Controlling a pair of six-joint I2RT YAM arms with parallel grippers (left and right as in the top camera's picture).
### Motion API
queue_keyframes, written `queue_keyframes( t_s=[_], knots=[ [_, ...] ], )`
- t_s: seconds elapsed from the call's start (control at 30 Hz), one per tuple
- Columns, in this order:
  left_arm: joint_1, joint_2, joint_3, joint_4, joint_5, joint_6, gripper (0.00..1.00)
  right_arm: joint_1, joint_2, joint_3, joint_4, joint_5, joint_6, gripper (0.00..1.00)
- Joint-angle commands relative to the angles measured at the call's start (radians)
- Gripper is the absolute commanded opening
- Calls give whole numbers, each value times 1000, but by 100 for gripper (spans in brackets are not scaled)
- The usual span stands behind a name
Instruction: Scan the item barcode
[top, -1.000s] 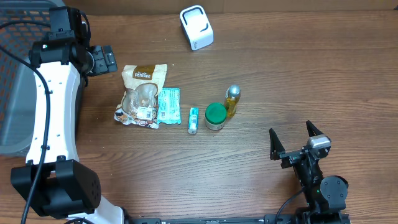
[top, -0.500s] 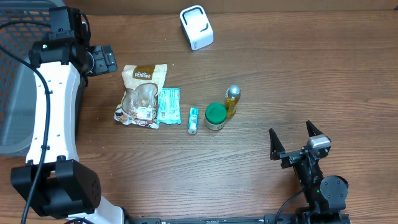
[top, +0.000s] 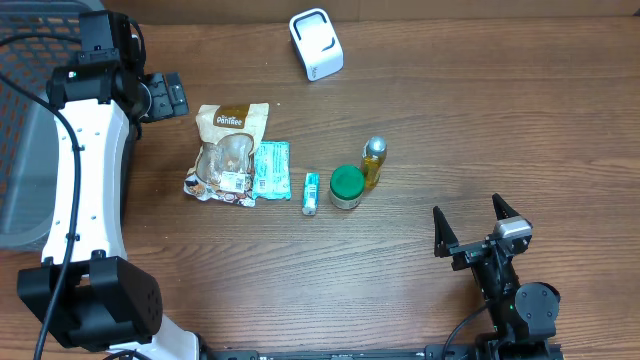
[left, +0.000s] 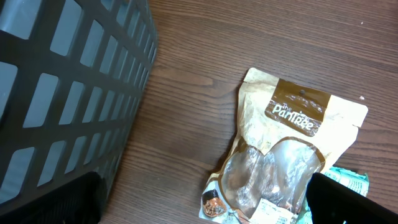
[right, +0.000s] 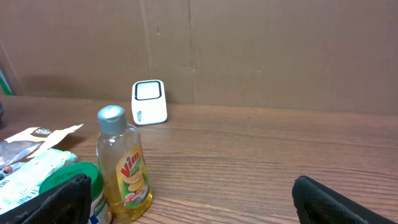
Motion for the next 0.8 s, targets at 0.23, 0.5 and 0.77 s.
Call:
queue_keyframes(
  t_s=[0.23,0.5,0.77],
  knots=[
    [8,-2,16,-2,-13,4,100,-6,-8,-11,3,9,-5,100],
    [8,-2,16,-2,-13,4,100,-6,-8,-11,3,8,-5,100],
    [8,-2,16,-2,-13,4,100,-6,-8,-10,10,1,3,100]
  ],
)
